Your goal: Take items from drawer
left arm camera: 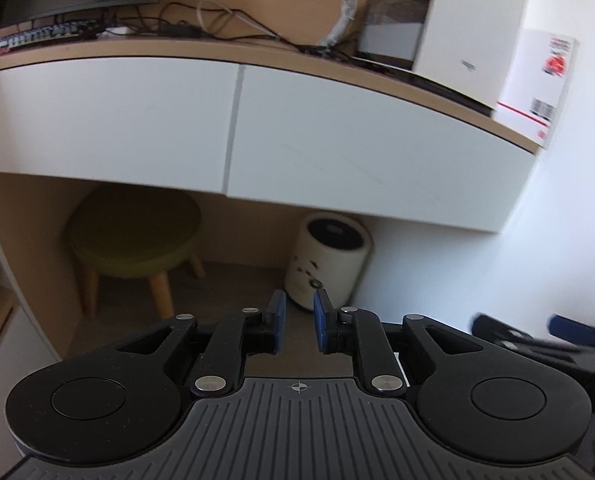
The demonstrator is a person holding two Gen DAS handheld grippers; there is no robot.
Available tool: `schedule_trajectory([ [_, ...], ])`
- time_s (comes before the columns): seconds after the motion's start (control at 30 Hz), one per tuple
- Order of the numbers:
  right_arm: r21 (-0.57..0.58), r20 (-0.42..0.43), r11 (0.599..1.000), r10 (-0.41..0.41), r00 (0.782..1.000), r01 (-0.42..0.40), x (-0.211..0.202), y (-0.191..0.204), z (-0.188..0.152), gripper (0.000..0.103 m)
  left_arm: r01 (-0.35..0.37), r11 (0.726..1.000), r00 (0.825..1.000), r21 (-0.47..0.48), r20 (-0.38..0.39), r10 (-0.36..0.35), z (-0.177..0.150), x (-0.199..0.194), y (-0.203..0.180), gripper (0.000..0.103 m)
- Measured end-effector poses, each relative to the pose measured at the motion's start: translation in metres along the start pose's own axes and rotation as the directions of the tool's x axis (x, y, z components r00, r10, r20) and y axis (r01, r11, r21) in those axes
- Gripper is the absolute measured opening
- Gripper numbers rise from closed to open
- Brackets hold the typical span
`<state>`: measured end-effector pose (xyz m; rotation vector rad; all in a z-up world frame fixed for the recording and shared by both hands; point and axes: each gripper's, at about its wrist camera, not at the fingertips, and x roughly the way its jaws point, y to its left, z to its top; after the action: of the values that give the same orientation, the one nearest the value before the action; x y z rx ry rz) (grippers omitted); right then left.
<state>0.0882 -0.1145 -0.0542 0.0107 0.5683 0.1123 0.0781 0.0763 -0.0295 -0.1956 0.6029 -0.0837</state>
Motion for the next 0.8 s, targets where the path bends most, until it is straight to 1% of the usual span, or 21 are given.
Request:
schedule_trajectory([
  [0.07,-0.02,-0.001,1.0,-0.007,1.0,0.007,0.009,0.005,0.007,0.103,0.022,1.0,1.0,-0.011,0.012,-0.022,0.015,0.009,0.01,0.017],
  [0.13,-0.051,-0.008,0.999,-0.01,1.0,0.009,0.019,0.011,0.014,0.103,0.031,0.999,0.999,-0.015,0.045,-0.031,0.034,0.018,0.019,0.017],
  [0.2,-0.086,-0.017,0.996,-0.01,1.0,0.009,0.03,0.018,0.022,0.103,0.031,1.0,0.993,0.006,0.117,-0.031,0.054,0.022,0.026,0.017],
  [0.23,-0.103,-0.021,0.995,-0.011,1.0,0.009,0.036,0.022,0.026,0.103,0.025,0.999,0.986,0.022,0.163,-0.029,0.064,0.024,0.03,0.017],
  [0.3,-0.131,-0.032,0.991,-0.008,0.999,0.004,0.047,0.029,0.032,0.103,0.027,0.998,0.977,0.058,0.208,-0.039,0.083,0.029,0.036,0.017],
  [0.47,-0.163,-0.059,0.987,-0.004,0.998,-0.006,0.08,0.044,0.041,0.103,0.06,0.993,0.968,0.106,0.237,-0.084,0.12,0.048,0.047,0.018],
  [0.6,-0.183,-0.075,0.983,-0.004,0.997,-0.009,0.1,0.054,0.044,0.103,0.067,0.996,0.964,0.057,0.253,-0.079,0.137,0.059,0.055,0.018],
  [0.67,-0.198,-0.056,0.98,-0.007,0.998,-0.004,0.103,0.057,0.048,0.103,0.074,0.996,0.965,0.043,0.247,-0.082,0.142,0.065,0.057,0.018],
  [0.8,-0.253,0.028,0.967,-0.028,0.999,0.034,0.101,0.06,0.067,0.103,0.085,0.995,0.967,0.054,0.238,-0.095,0.146,0.071,0.056,0.018],
])
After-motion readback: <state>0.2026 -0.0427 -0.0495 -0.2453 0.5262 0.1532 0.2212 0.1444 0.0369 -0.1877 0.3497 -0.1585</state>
